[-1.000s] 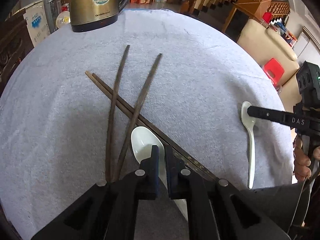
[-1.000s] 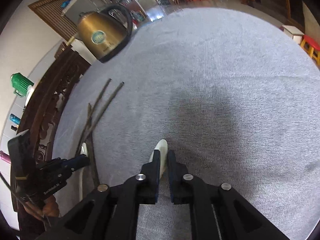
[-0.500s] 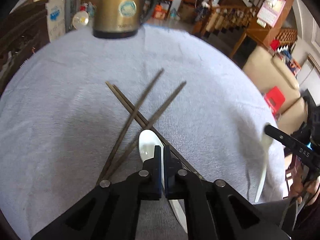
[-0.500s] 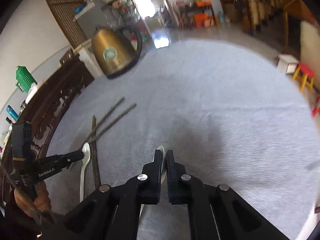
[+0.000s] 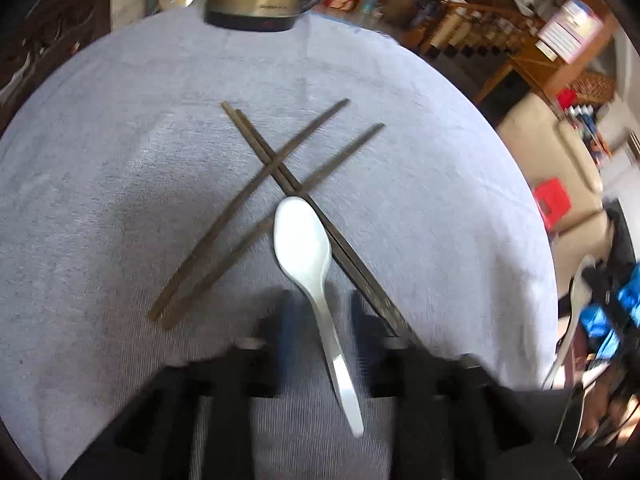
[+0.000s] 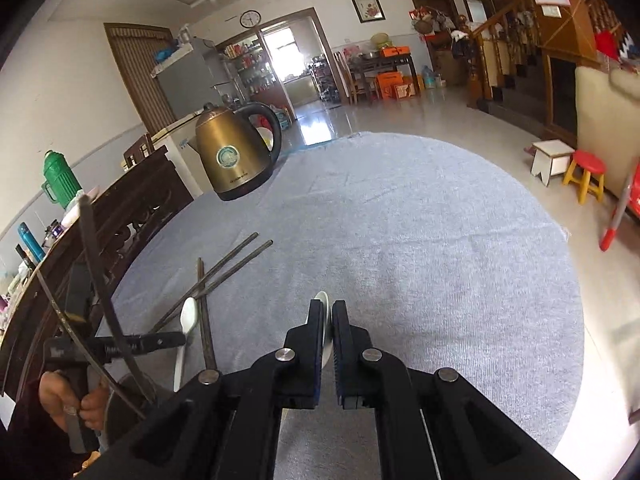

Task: Organize utensils
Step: 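Lift both white spoons off the cloth with both tools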

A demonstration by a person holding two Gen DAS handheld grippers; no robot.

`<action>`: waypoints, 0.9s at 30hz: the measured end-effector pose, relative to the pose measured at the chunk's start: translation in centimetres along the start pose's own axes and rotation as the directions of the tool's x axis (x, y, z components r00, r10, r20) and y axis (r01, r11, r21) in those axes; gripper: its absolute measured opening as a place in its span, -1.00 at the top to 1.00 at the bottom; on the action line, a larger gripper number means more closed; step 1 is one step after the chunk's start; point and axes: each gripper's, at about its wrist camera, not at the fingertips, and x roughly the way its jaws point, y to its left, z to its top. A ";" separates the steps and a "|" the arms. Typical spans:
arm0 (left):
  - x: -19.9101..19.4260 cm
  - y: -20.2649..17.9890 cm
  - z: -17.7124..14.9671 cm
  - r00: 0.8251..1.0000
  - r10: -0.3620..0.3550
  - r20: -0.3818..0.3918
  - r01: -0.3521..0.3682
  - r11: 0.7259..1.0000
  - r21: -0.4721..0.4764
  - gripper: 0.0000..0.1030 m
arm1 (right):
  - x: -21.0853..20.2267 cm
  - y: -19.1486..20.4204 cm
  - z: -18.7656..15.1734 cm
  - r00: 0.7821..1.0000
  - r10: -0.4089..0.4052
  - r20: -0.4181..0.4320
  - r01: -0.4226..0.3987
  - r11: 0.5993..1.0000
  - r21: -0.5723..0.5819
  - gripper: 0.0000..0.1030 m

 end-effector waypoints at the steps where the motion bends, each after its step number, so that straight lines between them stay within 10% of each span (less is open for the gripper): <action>1: 0.2 0.1 0.7 1.000 -0.002 0.006 0.002 1.000 -0.013 0.30 | 0.2 -0.2 0.0 1.000 0.002 -0.004 -0.002 1.000 0.001 0.90; 7: 1.2 0.4 3.3 1.000 -0.015 0.016 0.016 1.000 -0.019 0.28 | 0.8 -1.2 0.0 1.000 0.014 -0.006 -0.014 1.000 0.023 0.90; 11: 1.5 0.1 3.1 0.999 -0.008 0.038 0.008 1.000 0.008 0.82 | 1.0 -1.5 0.0 1.000 0.010 -0.005 -0.010 0.999 0.034 0.90; 19: -2.6 0.9 0.9 0.984 0.038 0.172 -0.034 0.999 -0.029 0.83 | -1.3 0.2 0.4 0.997 0.006 0.074 -0.006 1.000 -0.001 0.90; 23: -7.5 1.2 -2.2 0.945 0.115 0.305 -0.089 0.991 -0.098 0.83 | -4.5 2.1 0.1 0.982 -0.029 0.188 0.041 0.997 -0.061 0.90; 27: -12.9 0.7 -5.9 0.871 0.175 0.460 -0.107 0.980 -0.169 0.83 | -8.0 4.1 -0.7 0.954 -0.024 0.298 0.056 0.993 -0.100 0.90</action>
